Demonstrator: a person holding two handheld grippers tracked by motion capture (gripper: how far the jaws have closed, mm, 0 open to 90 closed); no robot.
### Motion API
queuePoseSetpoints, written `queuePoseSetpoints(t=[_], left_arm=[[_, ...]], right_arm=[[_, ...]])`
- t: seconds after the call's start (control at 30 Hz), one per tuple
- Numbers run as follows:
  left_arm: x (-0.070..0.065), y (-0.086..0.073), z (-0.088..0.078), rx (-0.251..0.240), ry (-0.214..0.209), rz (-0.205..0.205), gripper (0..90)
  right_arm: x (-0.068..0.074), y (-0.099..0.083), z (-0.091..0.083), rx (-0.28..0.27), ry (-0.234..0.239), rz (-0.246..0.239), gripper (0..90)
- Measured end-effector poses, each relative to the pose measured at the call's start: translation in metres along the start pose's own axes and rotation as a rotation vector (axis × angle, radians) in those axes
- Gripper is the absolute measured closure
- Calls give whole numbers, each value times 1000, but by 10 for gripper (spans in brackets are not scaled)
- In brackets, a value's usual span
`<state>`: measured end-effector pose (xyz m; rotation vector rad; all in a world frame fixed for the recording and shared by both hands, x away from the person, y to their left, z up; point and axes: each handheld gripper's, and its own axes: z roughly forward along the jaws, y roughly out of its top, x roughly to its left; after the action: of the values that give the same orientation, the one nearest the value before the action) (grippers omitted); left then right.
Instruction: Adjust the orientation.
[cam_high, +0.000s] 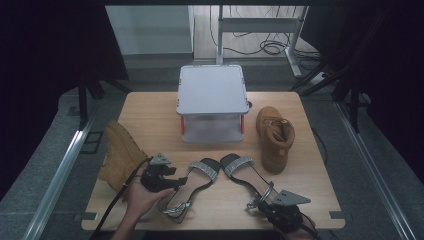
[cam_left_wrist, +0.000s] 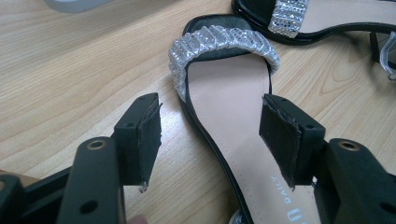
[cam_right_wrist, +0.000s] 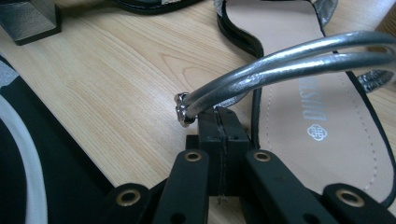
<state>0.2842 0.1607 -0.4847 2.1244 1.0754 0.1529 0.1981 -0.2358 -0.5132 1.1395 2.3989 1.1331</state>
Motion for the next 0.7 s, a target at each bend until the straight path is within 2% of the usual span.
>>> queuePoseSetpoints(t=[0.2, 0.33, 0.4, 0.57, 0.7], left_arm=[[-1, 0, 1, 0, -2, 1, 392], [-1, -1, 0, 0, -1, 3, 389], [-2, -1, 0, 0, -2, 4, 389], [-5, -1, -3, -1, -7, 7, 388], [-8, 0, -7, 0, -9, 13, 385]], right_arm=[[-5, -2, -3, -3, -7, 10, 897], [-6, -3, -6, -2, 12, 7, 894], [-7, -4, -13, -32, 38, 17, 883], [-11, -9, -33, -72, 31, 27, 854], [-14, -1, -50, -121, 17, 19, 775]])
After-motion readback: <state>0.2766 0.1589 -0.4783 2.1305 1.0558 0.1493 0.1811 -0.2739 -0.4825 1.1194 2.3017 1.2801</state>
